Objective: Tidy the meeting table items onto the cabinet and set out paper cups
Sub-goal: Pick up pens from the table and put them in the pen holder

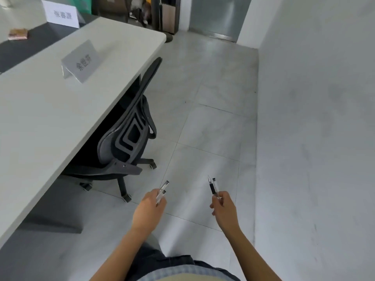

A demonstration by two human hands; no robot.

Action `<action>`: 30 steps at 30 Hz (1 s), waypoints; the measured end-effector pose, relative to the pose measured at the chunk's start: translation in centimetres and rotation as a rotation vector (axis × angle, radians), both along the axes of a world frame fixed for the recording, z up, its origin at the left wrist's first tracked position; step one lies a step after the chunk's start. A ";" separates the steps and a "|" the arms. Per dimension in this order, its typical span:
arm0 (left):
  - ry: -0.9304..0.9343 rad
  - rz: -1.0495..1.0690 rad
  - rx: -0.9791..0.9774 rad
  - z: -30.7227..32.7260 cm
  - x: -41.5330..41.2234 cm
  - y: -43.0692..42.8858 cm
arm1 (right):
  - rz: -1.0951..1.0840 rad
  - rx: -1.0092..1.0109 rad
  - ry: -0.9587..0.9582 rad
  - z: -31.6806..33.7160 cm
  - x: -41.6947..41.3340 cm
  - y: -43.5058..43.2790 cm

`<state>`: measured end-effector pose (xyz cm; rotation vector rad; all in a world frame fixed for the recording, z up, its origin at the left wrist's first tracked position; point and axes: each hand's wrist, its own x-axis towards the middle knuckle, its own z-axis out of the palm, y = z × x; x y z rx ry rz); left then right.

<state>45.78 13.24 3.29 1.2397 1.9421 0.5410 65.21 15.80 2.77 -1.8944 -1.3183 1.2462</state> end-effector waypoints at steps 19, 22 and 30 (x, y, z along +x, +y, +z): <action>-0.001 -0.014 0.014 -1.6 9.4 22.3 | -0.171 0.023 -0.018 0.4 13.1 18.5; 0.001 -0.111 0.041 -1.4 12.1 28.1 | -0.233 0.048 0.001 1.3 14.7 22.9; -0.084 -0.181 0.020 -0.8 18.1 36.6 | -0.331 0.011 0.065 0.0 18.4 30.5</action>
